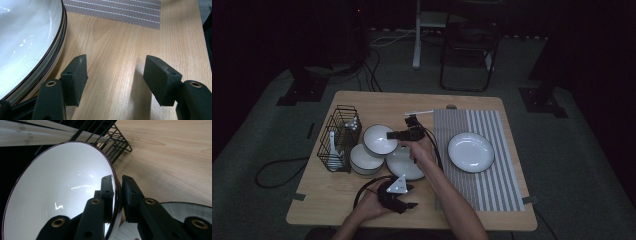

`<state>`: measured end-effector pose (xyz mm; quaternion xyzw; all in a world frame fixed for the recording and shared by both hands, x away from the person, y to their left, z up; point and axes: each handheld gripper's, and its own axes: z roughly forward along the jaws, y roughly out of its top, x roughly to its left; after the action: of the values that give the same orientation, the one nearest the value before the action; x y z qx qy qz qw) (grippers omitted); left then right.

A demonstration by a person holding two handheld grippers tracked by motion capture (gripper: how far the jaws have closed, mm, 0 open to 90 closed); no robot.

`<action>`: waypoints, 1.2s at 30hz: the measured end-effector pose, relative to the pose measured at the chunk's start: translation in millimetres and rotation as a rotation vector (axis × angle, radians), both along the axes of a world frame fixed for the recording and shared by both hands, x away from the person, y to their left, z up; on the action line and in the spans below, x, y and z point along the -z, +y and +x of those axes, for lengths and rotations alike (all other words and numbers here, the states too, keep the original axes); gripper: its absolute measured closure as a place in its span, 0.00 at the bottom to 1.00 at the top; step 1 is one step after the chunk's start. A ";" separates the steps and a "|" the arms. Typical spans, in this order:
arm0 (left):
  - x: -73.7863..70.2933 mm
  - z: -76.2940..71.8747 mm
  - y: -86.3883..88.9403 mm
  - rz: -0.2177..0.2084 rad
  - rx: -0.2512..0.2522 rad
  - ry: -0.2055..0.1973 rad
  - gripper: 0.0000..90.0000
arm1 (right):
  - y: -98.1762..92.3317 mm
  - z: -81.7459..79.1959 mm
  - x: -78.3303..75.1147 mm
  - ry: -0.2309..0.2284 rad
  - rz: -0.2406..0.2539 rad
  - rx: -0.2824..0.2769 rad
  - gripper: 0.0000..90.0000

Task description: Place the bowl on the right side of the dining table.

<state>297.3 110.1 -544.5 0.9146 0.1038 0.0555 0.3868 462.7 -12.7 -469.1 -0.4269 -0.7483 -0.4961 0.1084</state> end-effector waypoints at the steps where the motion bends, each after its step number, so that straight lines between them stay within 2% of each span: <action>1: 0.0 0.0 0.0 0.000 0.000 0.000 0.41 | -1.9 0.4 -0.1 -0.001 0.002 0.002 0.90; 13: -0.1 0.1 0.1 0.001 0.001 -0.001 0.41 | -23.1 4.3 -2.2 0.006 0.031 0.050 0.90; 36: 0.0 0.0 0.0 0.000 0.001 0.002 0.41 | -58.7 8.2 -0.9 0.016 0.047 0.128 0.90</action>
<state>297.2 110.1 -544.5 0.9148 0.1039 0.0545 0.3865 471.0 -71.3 -468.2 -0.4750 -0.7068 -0.5161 0.0923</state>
